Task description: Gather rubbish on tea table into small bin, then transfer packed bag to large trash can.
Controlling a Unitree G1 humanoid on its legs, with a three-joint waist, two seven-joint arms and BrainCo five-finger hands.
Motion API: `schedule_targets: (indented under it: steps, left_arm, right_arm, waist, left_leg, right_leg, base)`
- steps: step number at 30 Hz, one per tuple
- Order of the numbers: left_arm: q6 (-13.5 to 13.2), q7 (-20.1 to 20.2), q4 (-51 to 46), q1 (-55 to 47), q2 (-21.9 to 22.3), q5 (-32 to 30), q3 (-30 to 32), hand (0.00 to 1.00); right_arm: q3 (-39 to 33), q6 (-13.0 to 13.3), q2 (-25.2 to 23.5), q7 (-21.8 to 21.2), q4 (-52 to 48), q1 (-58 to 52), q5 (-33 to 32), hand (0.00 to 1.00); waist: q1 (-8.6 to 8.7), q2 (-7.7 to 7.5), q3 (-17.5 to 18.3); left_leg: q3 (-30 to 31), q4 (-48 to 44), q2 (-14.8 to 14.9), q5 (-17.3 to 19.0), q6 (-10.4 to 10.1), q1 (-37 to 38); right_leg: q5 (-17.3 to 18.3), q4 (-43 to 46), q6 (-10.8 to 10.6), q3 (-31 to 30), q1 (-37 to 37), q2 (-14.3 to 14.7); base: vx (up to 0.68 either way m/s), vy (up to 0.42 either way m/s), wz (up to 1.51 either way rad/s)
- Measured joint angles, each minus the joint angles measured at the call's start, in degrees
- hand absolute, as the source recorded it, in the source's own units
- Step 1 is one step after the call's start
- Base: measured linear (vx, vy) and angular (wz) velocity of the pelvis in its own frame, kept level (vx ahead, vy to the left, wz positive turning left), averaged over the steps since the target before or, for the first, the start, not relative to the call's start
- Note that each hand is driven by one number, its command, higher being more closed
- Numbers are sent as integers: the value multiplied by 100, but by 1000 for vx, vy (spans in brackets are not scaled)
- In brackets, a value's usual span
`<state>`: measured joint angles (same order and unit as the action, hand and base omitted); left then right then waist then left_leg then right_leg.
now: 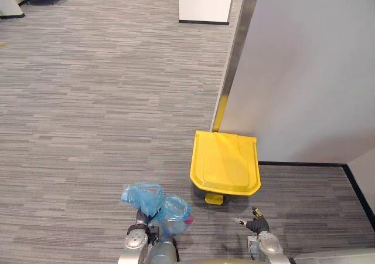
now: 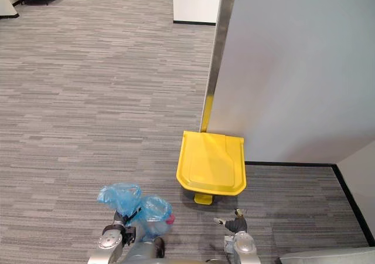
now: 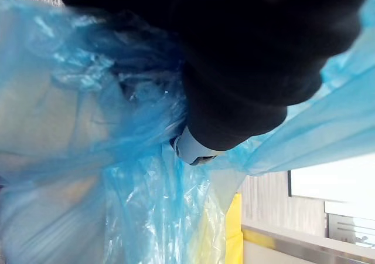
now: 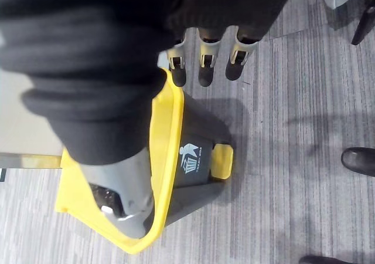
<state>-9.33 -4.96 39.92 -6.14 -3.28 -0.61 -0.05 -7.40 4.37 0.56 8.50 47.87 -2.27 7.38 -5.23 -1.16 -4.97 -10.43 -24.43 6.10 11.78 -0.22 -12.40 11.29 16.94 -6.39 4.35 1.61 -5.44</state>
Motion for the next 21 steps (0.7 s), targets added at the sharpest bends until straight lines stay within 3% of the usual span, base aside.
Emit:
schedule_targets:
  steps: [3,5,8,9,13,21]
  left_arm:
    - [0,-1,-200,-51,31,0,-86,100]
    - [-1,-1,-256,-63,-5,0,-87,100]
    - [-1,-9,-258,-58,-116,0,13,100]
    - [0,-10,-251,-55,-144,0,22,100]
    - [-5,-17,-237,-51,-53,0,68,100]
    - [-5,-15,-232,-26,-26,-1,103,100]
  right_arm:
    - [74,-29,-24,-4,1,-59,0,0]
    - [155,-44,-63,-14,-1,-88,0,0]
    - [157,-30,-74,-5,-1,-19,-1,0]
    - [157,-30,-70,1,6,-20,-5,0]
    - [110,-35,-22,10,13,3,-9,0]
    - [-8,-26,-11,34,9,76,-132,0]
  waist:
    - [64,6,-25]
    - [122,-34,-10]
    - [132,-113,10]
    - [136,-196,34]
    - [126,-17,61]
    - [125,-21,80]
  left_leg:
    - [70,-122,-103,200,156,187]
    - [134,-148,-153,278,180,319]
    - [178,-160,-171,348,122,424]
    - [200,-211,-257,372,60,419]
    - [270,-268,-91,387,48,411]
    - [155,-55,69,401,15,709]
  right_leg:
    - [54,1422,-3,-14,506,-141]
    - [119,1618,50,2,558,-162]
    - [87,1147,96,42,680,-2]
    - [22,808,246,21,669,9]
    - [-12,505,293,156,524,149]
    - [-393,-345,298,27,-29,379]
  base:
    - [8,121,18]
    - [67,62,30]
    - [87,-23,14]
    - [108,-94,21]
    - [135,-70,3]
    - [101,-9,-12]
